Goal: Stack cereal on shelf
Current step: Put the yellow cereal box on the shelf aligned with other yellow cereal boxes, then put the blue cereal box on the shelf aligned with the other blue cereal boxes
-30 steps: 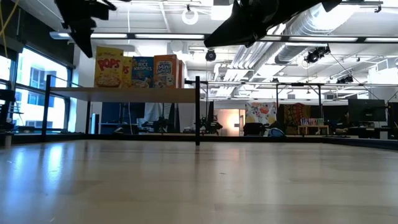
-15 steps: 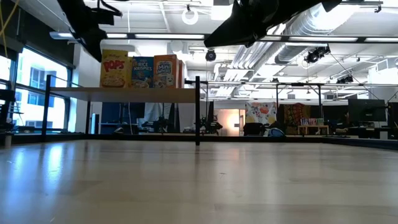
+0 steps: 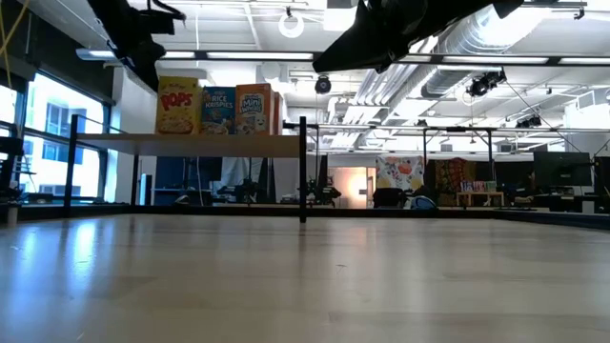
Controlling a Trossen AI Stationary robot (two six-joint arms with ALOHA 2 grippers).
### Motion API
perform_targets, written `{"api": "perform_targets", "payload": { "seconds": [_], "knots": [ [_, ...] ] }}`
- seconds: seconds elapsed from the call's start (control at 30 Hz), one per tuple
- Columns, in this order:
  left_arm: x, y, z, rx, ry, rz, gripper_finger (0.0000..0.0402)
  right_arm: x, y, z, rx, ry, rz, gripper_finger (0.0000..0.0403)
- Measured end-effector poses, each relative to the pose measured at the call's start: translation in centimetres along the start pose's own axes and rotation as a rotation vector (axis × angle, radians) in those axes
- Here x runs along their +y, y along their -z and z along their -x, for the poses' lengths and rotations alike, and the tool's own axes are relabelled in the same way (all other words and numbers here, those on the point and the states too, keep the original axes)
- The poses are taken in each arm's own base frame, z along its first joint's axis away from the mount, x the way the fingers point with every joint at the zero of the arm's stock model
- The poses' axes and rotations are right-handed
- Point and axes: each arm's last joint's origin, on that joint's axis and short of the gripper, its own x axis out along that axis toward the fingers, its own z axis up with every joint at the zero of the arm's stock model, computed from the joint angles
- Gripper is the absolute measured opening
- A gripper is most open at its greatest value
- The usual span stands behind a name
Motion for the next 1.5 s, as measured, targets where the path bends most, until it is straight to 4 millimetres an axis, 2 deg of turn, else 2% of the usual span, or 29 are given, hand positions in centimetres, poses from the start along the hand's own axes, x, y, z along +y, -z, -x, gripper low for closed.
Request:
{"api": "perform_targets", "payload": {
  "seconds": [0.17,0.3,0.43,0.6,0.67,0.9,1.03,1.2,1.37,1.5],
  "knots": [
    [0.8,0.9,2.3,-0.091,0.005,0.066,0.0008,0.0,0.0,0.0,0.000,0.000,0.000,0.0000],
    [1.1,2.0,5.0,-0.253,0.147,0.163,0.0001,0.0,0.0,0.0,0.000,0.013,0.010,0.0000],
    [0.4,3.5,6.1,-0.461,0.309,0.227,0.0001,0.4,0.0,0.2,0.004,0.024,0.025,0.0000],
    [-1.4,5.1,5.5,-0.668,0.471,0.241,0.0000,1.8,0.9,1.3,0.116,-0.033,0.019,0.0000],
    [-2.0,5.3,5.1,-0.725,0.505,0.243,0.0000,2.2,0.9,2.5,0.173,-0.051,-0.030,0.0000],
    [-4.6,5.3,2.6,-0.746,0.593,0.217,0.0000,3.7,-0.4,7.6,0.362,-0.044,-0.271,0.0000],
    [-5.7,4.9,1.7,-0.772,0.621,0.199,0.0000,4.9,-0.1,10.1,0.524,-0.005,-0.367,0.0013],
    [-7.0,4.3,0.9,-0.825,0.647,0.193,0.0000,6.9,0.2,13.2,0.664,0.004,-0.466,0.0083],
    [-7.9,4.0,0.1,-0.790,0.668,0.171,0.0000,9.0,0.7,15.6,0.754,-0.010,-0.621,0.0196],
    [-8.5,3.8,-0.3,-0.766,0.674,0.158,0.0000,10.8,1.6,16.7,0.832,-0.013,-0.682,0.0274]
  ]
}}
